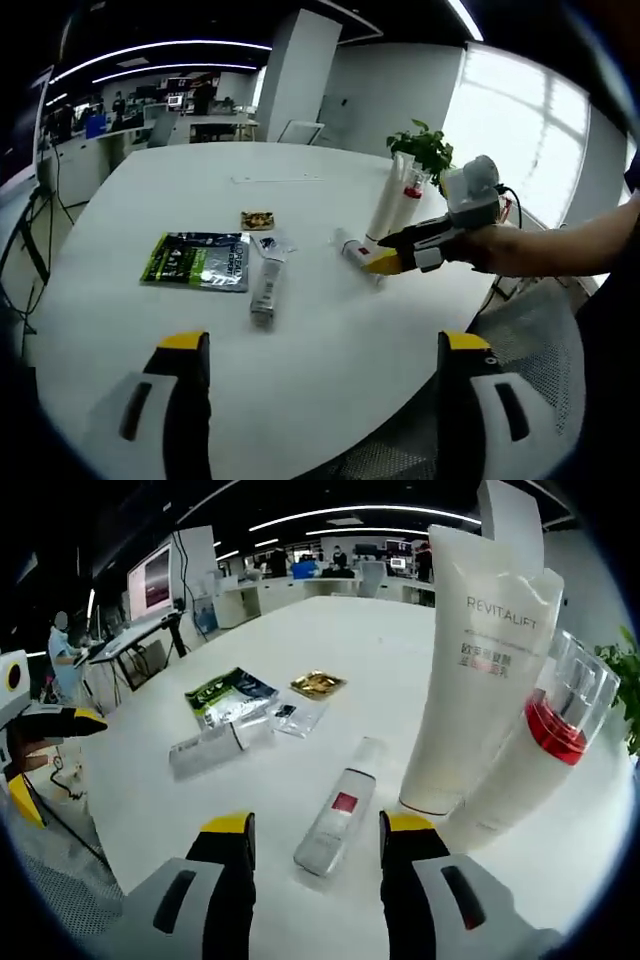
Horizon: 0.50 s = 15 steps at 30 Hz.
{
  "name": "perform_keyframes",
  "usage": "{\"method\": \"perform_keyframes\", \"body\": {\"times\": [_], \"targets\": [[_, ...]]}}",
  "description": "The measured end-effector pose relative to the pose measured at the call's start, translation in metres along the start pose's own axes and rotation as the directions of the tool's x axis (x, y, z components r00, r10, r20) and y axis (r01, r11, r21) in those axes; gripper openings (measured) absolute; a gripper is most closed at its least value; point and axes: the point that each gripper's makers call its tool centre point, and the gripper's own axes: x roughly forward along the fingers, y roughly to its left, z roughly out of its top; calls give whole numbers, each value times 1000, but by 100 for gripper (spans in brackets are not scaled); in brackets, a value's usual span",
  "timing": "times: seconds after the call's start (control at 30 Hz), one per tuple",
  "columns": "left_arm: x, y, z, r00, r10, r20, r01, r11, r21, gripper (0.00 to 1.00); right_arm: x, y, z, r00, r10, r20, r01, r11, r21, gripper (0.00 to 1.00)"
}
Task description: Arrange the skincare products in the storage area until every visible bottle or jar stands upright without overlapping.
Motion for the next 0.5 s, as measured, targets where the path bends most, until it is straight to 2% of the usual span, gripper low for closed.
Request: {"method": "perform_keyframes", "body": {"times": [0.33,0.5], "targets": [[2,2,-5,1000,-6,-24,6,1000,-11,87,22,-7,-2,999,-32,-37,31,999,-31,39],[2,2,-6,1000,-6,-28,6,1000,-17,86,26,-9,-4,998,-47,-45,46,998,-42,35]]}}
